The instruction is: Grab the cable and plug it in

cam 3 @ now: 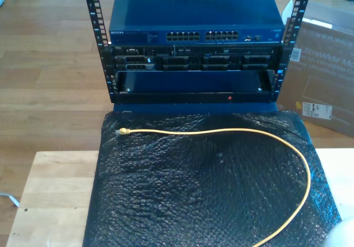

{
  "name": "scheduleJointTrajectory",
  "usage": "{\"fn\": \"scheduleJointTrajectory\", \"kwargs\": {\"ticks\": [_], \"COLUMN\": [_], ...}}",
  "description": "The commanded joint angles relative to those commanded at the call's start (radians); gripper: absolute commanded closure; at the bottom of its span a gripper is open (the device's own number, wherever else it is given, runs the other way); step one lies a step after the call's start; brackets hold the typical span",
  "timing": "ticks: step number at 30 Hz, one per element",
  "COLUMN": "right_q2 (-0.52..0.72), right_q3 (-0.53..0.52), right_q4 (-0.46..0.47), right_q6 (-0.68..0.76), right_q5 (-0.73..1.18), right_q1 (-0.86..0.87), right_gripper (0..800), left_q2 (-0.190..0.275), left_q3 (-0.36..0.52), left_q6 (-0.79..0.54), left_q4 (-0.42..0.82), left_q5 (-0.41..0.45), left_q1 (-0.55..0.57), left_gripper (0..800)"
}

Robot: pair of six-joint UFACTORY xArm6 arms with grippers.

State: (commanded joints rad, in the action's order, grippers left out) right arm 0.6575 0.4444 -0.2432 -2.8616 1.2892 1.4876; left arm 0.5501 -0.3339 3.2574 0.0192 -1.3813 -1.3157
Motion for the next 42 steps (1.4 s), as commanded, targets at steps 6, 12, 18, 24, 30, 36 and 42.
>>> {"fn": "scheduleJointTrajectory", "kwargs": {"ticks": [6,12,18,24,30,36,42], "right_q2": [-0.049,-0.095,-0.141,-0.173,-0.173,-0.173,-0.184], "right_q3": [0.141,0.227,0.310,0.390,0.457,0.499,0.525], "right_q4": [-0.069,-0.074,-0.075,-0.144,-0.253,-0.279,-0.387], "right_q6": [0.132,0.319,0.491,0.615,0.756,0.881,0.941], "right_q5": [0.152,0.173,0.212,0.278,0.342,0.344,0.341], "right_q1": [-0.018,-0.157,-0.292,-0.425,-0.522,-0.658,-0.735], "right_gripper": [6,4,6,4,4,6,8], "left_q2": [0.000,-0.002,-0.002,-0.009,-0.011,-0.023,-0.080], "left_q3": [-0.072,-0.153,-0.199,-0.203,-0.203,-0.203,-0.193], "left_q6": [0.080,0.255,0.459,0.661,0.767,0.776,0.772], "left_q4": [-0.054,-0.135,-0.209,-0.285,-0.328,-0.358,-0.397], "left_q5": [-0.107,-0.161,-0.213,-0.215,-0.207,-0.199,-0.206], "left_q1": [0.084,0.216,0.374,0.482,0.554,0.575,0.572], "left_gripper": [0,0,0,0,0,0,0]}}
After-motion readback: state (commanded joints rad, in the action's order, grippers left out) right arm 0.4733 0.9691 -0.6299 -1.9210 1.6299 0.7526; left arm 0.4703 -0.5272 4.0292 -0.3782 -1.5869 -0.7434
